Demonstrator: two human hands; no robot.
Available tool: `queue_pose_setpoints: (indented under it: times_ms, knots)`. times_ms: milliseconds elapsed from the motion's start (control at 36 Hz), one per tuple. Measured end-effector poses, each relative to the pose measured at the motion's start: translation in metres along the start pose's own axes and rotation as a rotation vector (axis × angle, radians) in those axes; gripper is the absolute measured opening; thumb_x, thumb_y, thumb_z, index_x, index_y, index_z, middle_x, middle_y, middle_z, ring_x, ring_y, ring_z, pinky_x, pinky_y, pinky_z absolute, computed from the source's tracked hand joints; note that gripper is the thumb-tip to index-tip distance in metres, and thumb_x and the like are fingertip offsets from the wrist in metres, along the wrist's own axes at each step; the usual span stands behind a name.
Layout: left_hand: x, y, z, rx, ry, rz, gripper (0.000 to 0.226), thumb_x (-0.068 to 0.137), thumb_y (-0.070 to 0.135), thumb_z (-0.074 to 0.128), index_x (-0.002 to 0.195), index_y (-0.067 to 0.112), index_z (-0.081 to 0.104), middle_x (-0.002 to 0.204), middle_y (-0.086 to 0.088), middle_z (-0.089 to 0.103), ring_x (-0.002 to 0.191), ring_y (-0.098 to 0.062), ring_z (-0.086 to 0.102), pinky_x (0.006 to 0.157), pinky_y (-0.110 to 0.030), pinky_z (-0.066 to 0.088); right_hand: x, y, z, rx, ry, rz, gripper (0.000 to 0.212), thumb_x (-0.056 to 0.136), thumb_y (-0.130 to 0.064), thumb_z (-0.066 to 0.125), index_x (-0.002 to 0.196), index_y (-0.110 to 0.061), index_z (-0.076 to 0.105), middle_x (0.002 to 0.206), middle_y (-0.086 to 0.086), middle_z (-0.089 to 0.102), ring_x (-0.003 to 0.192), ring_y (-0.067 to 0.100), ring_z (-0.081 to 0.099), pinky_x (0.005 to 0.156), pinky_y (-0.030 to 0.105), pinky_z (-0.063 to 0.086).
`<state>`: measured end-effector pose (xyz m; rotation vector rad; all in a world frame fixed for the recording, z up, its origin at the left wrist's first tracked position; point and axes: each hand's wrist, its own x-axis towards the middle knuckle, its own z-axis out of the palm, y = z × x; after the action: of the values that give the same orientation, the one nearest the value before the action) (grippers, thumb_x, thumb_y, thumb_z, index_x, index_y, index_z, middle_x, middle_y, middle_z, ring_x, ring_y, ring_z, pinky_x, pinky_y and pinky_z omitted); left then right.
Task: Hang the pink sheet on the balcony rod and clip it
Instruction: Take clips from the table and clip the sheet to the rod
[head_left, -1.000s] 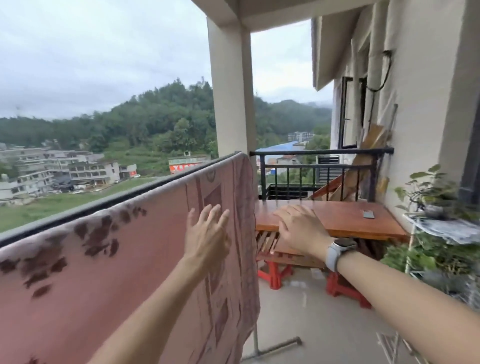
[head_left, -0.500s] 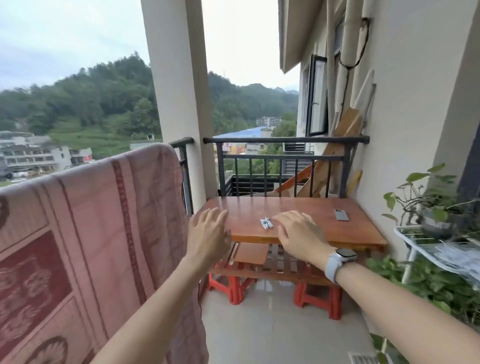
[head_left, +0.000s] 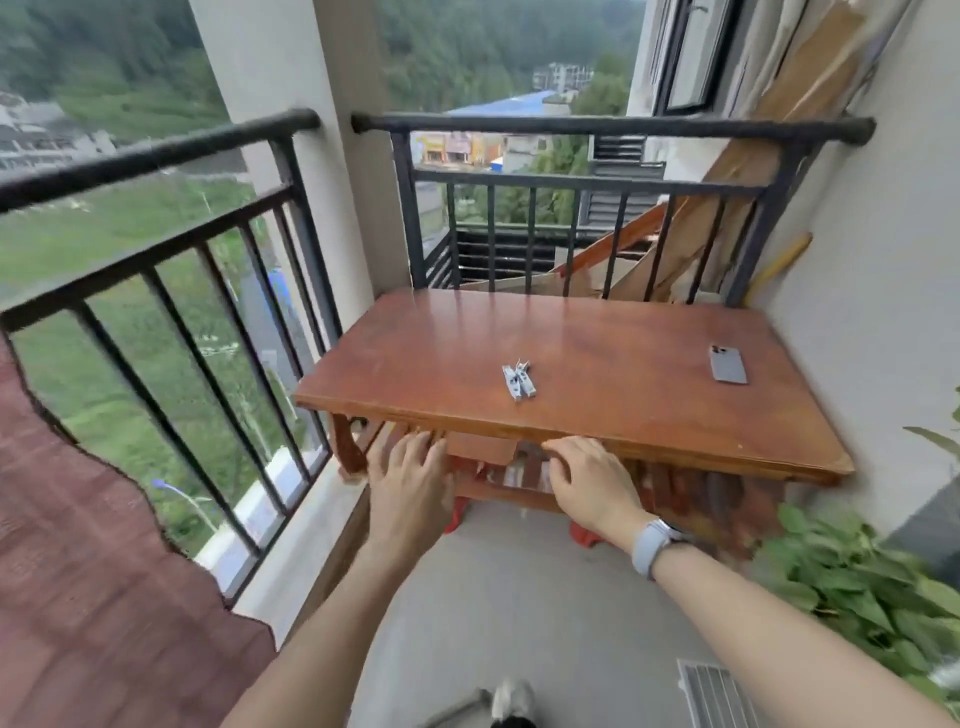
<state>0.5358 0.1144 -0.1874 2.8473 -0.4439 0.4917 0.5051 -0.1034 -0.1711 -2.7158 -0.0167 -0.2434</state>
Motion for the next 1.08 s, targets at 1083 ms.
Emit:
queue_pose_setpoints:
  times_ms: [1083]
  knots:
    - [0.268, -0.031, 0.32, -0.021, -0.782, -0.442, 0.059, 0.078, 0.05, 0.037, 0.127, 0.023, 0.054, 0.135, -0.014, 0.05, 0.124, -0.037, 0.045, 0.094, -0.054, 0.044, 0.404, 0.191, 0.209, 0.239, -0.482, 0.458, 0.012, 0.09, -0.024, 0.045, 0.084, -0.016, 0.052, 0.096, 0.003, 0.051, 0.091, 0.026, 0.052, 0.074, 0.035, 0.043]
